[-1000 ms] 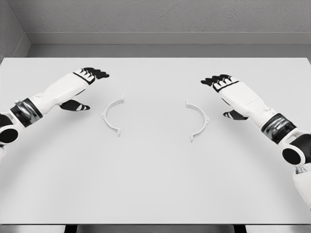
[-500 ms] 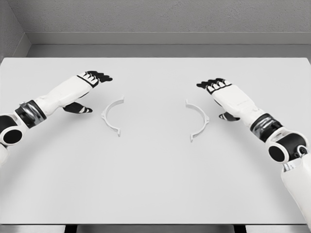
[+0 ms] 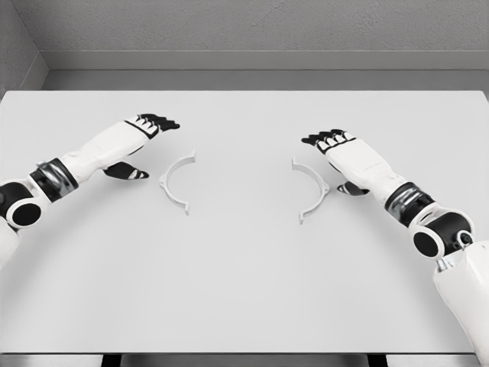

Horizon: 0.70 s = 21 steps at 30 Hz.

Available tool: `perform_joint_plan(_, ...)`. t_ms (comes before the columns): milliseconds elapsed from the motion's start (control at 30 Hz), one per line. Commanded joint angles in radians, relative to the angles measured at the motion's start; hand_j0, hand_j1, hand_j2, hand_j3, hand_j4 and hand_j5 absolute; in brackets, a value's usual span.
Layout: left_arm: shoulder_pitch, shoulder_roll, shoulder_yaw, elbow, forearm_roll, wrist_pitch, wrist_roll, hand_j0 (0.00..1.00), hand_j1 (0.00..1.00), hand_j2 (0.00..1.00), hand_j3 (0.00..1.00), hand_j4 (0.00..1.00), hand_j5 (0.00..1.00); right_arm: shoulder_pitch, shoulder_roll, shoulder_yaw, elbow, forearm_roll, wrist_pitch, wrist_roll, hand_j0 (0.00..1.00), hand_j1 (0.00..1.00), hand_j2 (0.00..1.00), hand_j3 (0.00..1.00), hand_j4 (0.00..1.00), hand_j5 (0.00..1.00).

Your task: Assemble PVC drainage pipe clamps

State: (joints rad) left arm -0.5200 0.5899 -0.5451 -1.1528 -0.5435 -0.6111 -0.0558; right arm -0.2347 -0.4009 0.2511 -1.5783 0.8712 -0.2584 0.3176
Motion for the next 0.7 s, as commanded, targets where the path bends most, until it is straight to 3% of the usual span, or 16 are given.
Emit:
perform_joint_plan(0, 0.0, -0.002, -0.003, 0.004, 0.007, 0.0, 0.001, 1.0, 1.0, 1.0, 1.0, 1.0, 1.0, 0.0, 0.002, 0.002, -0.005, -0.003, 0.001, 0.005, 1.0, 1.0, 1.0, 1.0, 1.0, 1.0)
perform_joint_plan(667, 0.002, -0.042, -0.01, 0.012, -0.023, 0.0, 0.001, 1.0, 1.0, 1.0, 1.0, 1.0, 1.0, -0.026, 0.008, 0.057, -0.005, -0.003, 0.034, 0.006, 1.0, 1.0, 1.0, 1.0, 1.0, 1.0)
